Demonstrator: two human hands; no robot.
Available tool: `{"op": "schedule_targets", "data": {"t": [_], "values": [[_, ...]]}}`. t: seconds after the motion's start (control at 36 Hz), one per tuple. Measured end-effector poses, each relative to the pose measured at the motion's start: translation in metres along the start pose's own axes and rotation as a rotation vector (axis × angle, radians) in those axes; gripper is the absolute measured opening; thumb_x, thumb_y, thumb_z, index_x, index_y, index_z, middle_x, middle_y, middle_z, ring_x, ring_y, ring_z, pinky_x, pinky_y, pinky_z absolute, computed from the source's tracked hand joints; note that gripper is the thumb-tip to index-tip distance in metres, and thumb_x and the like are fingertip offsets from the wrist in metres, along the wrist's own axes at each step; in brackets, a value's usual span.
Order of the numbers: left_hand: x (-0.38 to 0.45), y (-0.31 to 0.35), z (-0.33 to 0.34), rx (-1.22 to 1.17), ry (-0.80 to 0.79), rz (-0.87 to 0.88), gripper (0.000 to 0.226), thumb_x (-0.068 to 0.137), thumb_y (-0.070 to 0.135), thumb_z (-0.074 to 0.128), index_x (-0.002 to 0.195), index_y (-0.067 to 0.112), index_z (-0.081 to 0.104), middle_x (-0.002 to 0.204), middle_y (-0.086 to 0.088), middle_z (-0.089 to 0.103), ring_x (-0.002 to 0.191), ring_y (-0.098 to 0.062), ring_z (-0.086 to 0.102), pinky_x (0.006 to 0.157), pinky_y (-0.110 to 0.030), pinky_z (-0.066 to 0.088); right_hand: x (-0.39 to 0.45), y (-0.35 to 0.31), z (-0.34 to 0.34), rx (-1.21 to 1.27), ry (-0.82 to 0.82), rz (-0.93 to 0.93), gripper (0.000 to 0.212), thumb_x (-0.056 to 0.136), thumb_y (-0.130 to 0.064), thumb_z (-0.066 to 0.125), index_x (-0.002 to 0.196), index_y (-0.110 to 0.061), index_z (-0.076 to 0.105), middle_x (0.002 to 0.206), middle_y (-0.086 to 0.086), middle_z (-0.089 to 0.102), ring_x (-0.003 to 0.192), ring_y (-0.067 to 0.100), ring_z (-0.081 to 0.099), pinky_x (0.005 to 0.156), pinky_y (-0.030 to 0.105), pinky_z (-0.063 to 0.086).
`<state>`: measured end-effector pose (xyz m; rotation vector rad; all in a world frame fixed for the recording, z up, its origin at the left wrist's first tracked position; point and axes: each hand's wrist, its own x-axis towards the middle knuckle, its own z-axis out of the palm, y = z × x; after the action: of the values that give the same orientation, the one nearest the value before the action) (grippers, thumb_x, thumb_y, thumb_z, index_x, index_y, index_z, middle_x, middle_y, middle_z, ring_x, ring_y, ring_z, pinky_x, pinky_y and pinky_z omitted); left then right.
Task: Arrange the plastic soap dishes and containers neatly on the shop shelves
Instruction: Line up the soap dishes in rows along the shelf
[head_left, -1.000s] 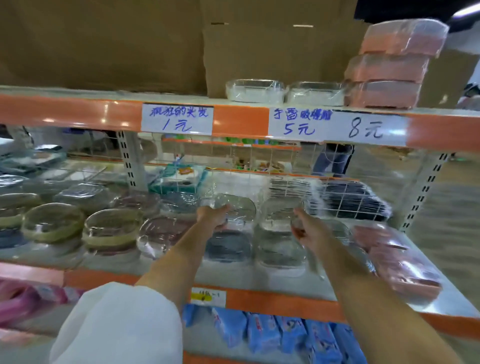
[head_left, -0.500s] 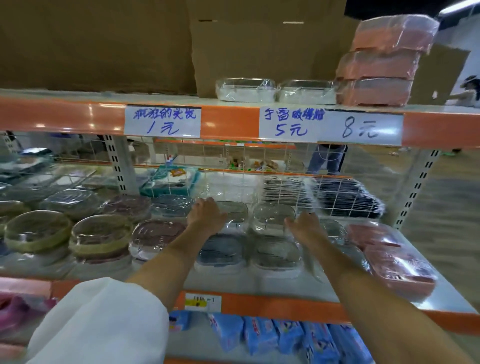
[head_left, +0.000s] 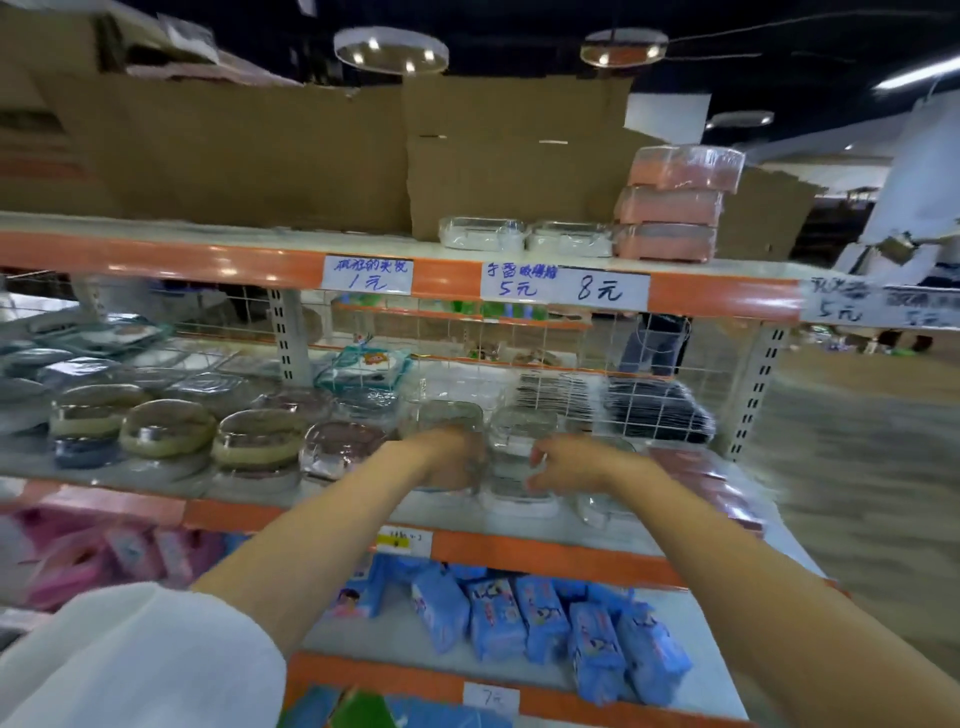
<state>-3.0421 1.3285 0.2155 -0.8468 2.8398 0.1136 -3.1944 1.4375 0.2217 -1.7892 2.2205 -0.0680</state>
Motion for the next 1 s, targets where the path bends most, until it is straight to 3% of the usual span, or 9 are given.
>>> {"op": "schedule_targets", "data": {"t": [0.14,0.22,0.31,0.42,0.5,0.61,0.69,1.0], "values": [[-0.03,0.017,-0.038,0.002,0.098,0.027,0.028,0.088,0.036,0.061,0.11,0.019,0.057,0.115,-0.004,0.06,0.09,-0.02,0.051,0.075,-0.03,0.043,-0.043,-0.021,-0.037,-0.017,0.052,-0.105,0.04,0.091,-0.039,0.063,0.12,-0.012,0.056,0.106,-0.001,0.061,0.096,0.019,0.062,0.086,0.032,0.048],[-0.047,0.029,-0.074,0.015,0.109,0.067,0.025,0.092,0.036,0.058,0.111,0.019,0.054,0.117,-0.005,0.058,0.09,-0.016,0.046,0.078,-0.029,0.04,-0.064,-0.028,-0.064,-0.031,0.085,-0.142,0.033,0.091,-0.038,0.063,0.114,-0.016,0.058,0.099,-0.004,0.064,0.083,0.012,0.065,0.084,0.03,0.051],[-0.063,0.044,-0.11,0.031,0.109,0.084,0.033,0.093,0.038,0.057,0.118,0.017,0.056,0.112,-0.002,0.061,0.092,-0.015,0.055,0.079,-0.026,0.042,-0.083,-0.033,-0.092,-0.055,0.143,-0.148,0.032,0.091,-0.04,0.063,0.113,-0.016,0.059,0.087,-0.009,0.06,0.079,0.009,0.061,0.081,0.029,0.051],[-0.079,0.058,-0.158,0.012,0.178,0.104,0.026,0.094,0.036,0.056,0.11,0.015,0.058,0.091,0.003,0.064,0.082,-0.014,0.064,0.071,-0.025,0.049,-0.101,-0.036,-0.131,-0.053,0.23,-0.157,0.029,0.093,-0.038,0.06,0.108,-0.013,0.062,0.081,-0.007,0.064,0.07,0.006,0.062,0.067,0.023,0.047],[-0.079,0.06,-0.189,-0.027,0.282,0.097,0.028,0.092,0.037,0.059,0.107,0.014,0.061,0.08,0.005,0.067,0.079,-0.015,0.068,0.072,-0.026,0.047,-0.105,-0.034,-0.16,-0.036,0.307,-0.144,0.026,0.093,-0.039,0.058,0.103,-0.016,0.063,0.084,-0.003,0.069,0.074,0.008,0.067,0.071,0.027,0.051],[-0.074,0.056,-0.223,-0.096,0.399,0.098,0.027,0.092,0.039,0.06,0.101,0.013,0.062,0.089,-0.003,0.071,0.076,-0.013,0.071,0.069,-0.024,0.053,-0.099,-0.028,-0.192,-0.011,0.419,-0.12,0.026,0.095,-0.036,0.058,0.103,-0.012,0.063,0.09,0.005,0.071,0.077,0.013,0.069,0.066,0.024,0.054],[-0.061,0.043,-0.236,-0.128,0.441,0.064,0.029,0.093,0.037,0.058,0.104,0.01,0.061,0.093,-0.005,0.069,0.078,-0.016,0.07,0.068,-0.027,0.055,-0.084,-0.021,-0.207,0.022,0.454,-0.078,0.028,0.095,-0.035,0.057,0.104,-0.009,0.061,0.094,0.01,0.07,0.084,0.021,0.07,0.074,0.032,0.058],[0.029,-0.031,-0.26,-0.092,0.408,-0.072,0.037,0.094,0.039,0.054,0.107,0.005,0.06,0.1,-0.008,0.065,0.076,-0.015,0.068,0.062,-0.024,0.053,0.006,0.018,-0.235,-0.014,0.44,0.104,0.035,0.098,-0.034,0.052,0.106,-0.001,0.062,0.098,0.015,0.069,0.09,0.029,0.069,0.078,0.038,0.058]]}}
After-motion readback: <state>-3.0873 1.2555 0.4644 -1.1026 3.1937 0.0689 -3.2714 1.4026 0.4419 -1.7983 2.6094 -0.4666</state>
